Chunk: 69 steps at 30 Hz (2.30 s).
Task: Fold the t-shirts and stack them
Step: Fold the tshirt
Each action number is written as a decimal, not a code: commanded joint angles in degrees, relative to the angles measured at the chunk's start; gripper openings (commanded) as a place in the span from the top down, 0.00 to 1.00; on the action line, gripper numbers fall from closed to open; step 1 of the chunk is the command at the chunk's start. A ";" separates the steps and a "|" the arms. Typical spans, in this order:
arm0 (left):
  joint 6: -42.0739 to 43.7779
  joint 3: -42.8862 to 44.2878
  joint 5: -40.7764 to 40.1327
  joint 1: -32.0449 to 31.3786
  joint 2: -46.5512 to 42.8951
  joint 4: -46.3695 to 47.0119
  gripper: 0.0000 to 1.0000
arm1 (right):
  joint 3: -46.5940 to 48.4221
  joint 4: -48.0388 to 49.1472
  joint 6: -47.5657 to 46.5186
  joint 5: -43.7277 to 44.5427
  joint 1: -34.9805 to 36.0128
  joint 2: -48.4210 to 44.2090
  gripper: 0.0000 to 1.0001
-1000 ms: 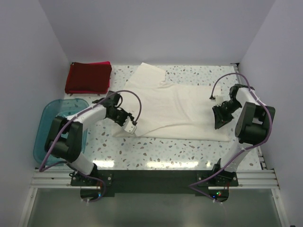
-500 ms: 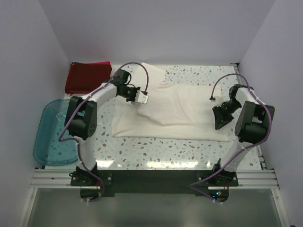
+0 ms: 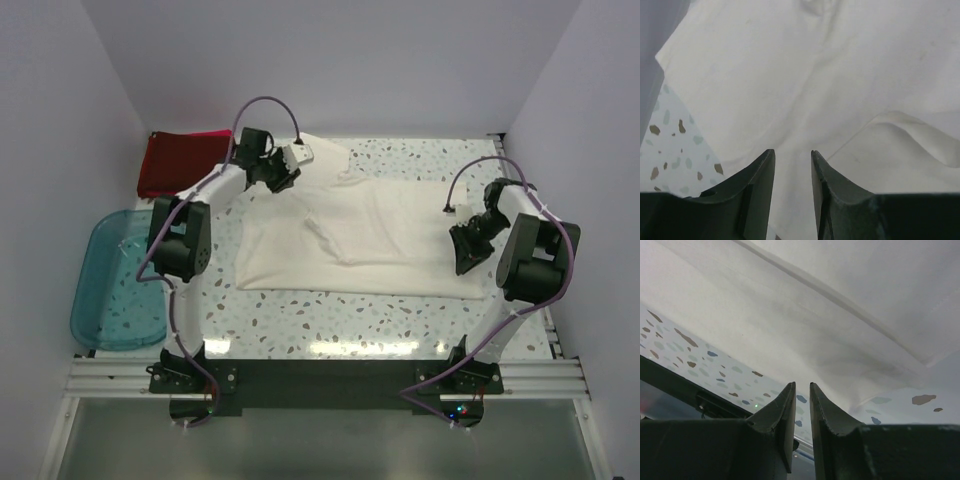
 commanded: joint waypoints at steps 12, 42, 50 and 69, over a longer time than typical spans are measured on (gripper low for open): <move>-5.77 -8.15 10.09 -2.35 -7.99 -19.53 0.71 | 3.46 -1.31 -1.17 0.63 0.15 -2.48 0.83; -15.27 -18.15 -2.29 1.94 -16.94 -26.49 0.62 | 3.02 4.40 -7.49 4.13 0.15 2.61 0.85; -14.30 -31.87 -10.57 1.94 -19.22 -23.59 0.69 | -4.97 9.94 -11.62 11.00 0.33 2.80 0.85; -13.67 -15.82 -5.91 2.03 -26.63 -21.68 0.53 | 15.09 -6.15 -8.22 -7.62 -0.64 -2.42 0.67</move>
